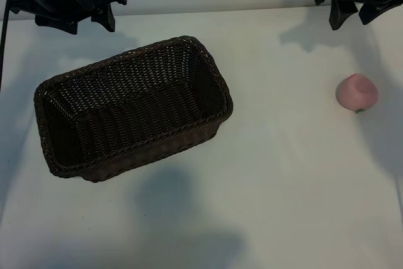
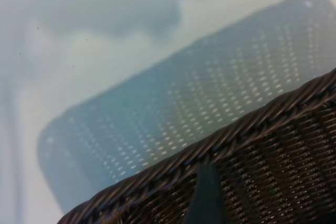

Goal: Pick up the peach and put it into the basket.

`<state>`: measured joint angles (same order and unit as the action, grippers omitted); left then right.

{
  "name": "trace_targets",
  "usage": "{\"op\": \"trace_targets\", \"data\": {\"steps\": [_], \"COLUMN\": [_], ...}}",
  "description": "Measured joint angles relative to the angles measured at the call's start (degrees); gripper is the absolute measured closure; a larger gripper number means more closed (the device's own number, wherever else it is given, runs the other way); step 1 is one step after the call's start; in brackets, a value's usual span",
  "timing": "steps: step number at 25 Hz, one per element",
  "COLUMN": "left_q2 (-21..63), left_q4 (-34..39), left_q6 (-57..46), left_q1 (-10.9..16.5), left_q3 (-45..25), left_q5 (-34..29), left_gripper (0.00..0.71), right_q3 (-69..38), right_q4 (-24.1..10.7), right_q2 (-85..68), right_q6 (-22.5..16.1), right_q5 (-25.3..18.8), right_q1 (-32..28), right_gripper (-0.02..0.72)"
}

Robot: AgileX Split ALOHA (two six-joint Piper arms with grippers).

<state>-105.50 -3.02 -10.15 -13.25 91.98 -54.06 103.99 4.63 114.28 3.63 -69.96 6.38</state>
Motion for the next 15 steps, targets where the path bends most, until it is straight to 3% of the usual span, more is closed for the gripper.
{"op": "trace_targets", "data": {"steps": [8, 15], "left_q2": [0.00, 0.15], "left_q4": [0.00, 2.67], "left_q6": [0.19, -4.66], "left_q1": [0.00, -0.08], "left_q3": [0.00, 0.00], "left_q5": [0.88, -4.78], "left_gripper": [0.114, 0.114], "right_q3": [0.00, 0.00], "right_q4": [0.00, 0.00], "right_q2": [0.00, 0.00], "right_q6": [0.00, 0.00], "right_q5": [0.00, 0.00], "right_q1": [0.00, 0.00], "right_gripper": [0.193, 0.193]}}
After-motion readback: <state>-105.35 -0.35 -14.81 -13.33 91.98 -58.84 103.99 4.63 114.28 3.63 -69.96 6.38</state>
